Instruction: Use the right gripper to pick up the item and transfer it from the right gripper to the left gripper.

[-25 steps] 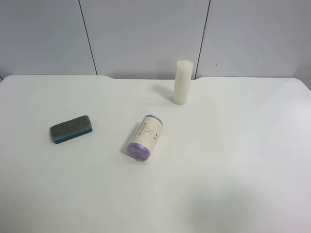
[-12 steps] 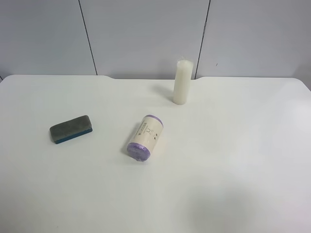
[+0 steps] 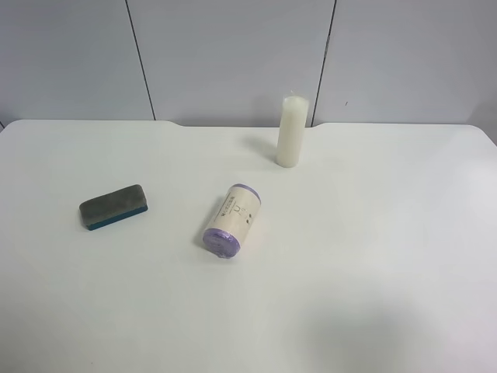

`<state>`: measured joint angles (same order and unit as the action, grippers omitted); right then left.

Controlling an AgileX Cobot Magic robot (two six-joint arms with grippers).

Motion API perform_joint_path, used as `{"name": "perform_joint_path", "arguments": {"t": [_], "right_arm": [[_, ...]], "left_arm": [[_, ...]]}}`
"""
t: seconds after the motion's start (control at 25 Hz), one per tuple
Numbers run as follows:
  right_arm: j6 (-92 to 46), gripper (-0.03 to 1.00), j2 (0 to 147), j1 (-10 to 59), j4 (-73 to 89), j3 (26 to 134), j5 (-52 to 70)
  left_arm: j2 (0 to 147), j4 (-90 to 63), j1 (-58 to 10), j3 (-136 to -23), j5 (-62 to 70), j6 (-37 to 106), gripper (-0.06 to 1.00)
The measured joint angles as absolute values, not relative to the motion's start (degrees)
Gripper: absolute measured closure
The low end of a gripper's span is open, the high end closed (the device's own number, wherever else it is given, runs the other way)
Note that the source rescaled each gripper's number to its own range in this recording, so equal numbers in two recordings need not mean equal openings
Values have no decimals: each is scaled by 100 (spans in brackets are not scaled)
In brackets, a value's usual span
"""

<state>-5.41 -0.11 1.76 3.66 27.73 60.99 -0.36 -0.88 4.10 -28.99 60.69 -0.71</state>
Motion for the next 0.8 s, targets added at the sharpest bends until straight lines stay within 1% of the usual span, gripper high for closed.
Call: {"name": "perform_joint_path", "arguments": {"t": [0.12, 0.8], "right_arm": [[-541, -2, -11, 34, 366, 2773, 6099], [-541, -2, -11, 25, 366, 2773, 6099]], "left_arm": [[-36, -88, 410, -2899, 6069, -66, -5], [-36, -88, 410, -2899, 6069, -66, -5]]}}
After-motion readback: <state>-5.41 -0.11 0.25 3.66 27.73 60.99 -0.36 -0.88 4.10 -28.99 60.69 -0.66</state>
